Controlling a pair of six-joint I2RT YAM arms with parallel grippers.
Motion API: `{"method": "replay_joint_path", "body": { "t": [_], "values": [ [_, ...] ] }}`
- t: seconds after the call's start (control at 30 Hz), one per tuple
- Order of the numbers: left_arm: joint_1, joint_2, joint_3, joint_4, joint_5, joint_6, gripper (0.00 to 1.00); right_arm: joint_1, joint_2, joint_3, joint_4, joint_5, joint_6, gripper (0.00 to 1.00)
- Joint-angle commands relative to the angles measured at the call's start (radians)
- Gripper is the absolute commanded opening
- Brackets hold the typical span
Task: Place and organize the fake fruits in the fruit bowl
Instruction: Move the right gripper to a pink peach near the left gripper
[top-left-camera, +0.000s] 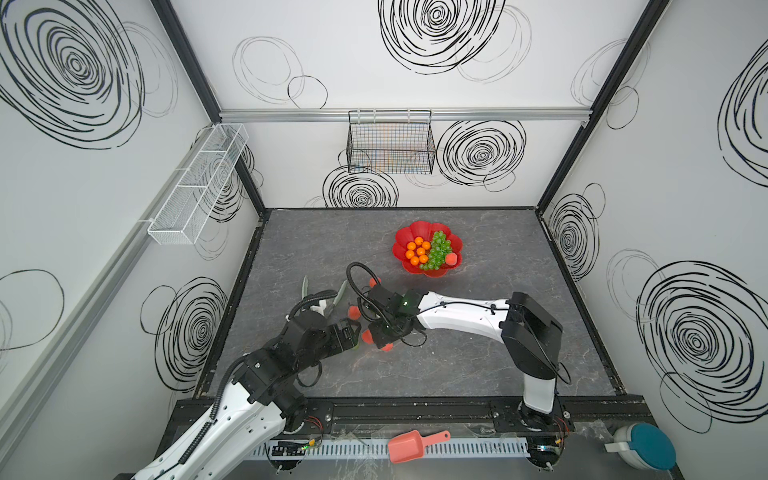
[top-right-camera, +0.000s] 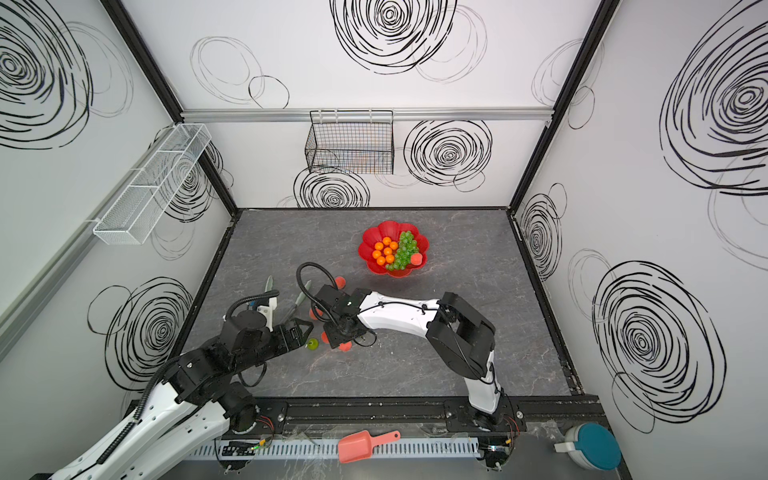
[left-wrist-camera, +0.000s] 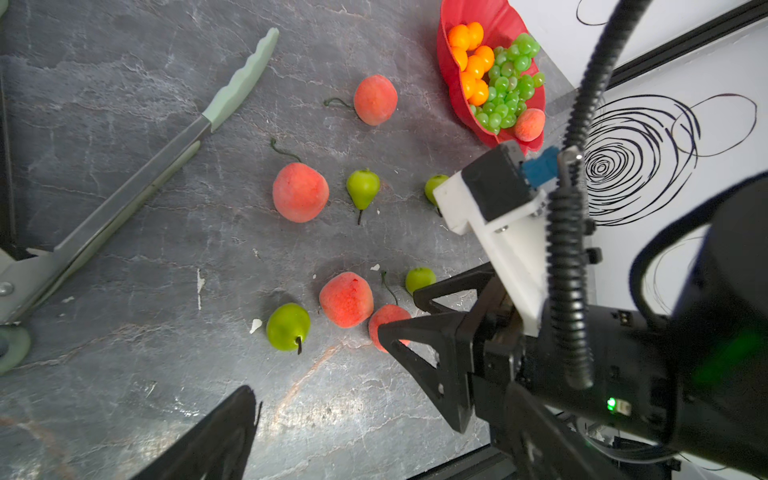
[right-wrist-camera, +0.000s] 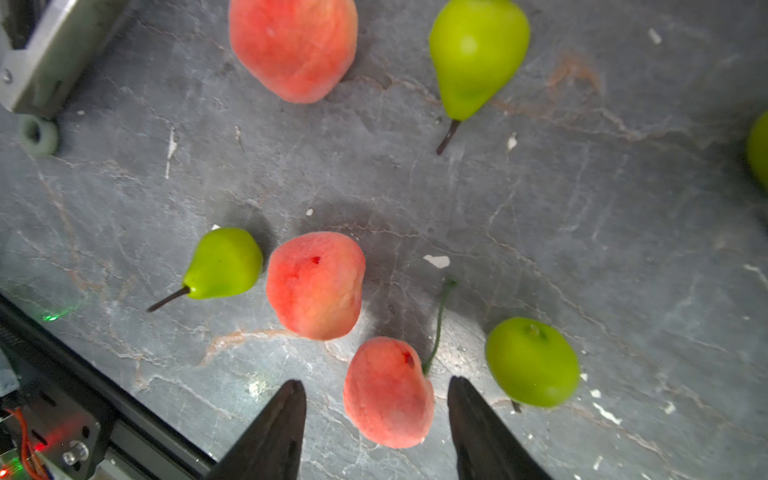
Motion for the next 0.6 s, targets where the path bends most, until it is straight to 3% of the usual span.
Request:
{"method": "replay_joint_path", "body": {
  "t": [0.0, 0.57],
  "values": [
    [0.008, -0.005, 0.008, 0.007, -0.002, -0.004, 0.96, 0.009, 0.026, -0.003, -0.029, 0.021, 0.017, 0.59],
    [0.012, -0.001, 0.015, 0.02, 0.005, 0.0, 0.96, 0.018, 0.063, -0.001, -0.041, 0.021, 0.015, 0.58]
  ]
}}
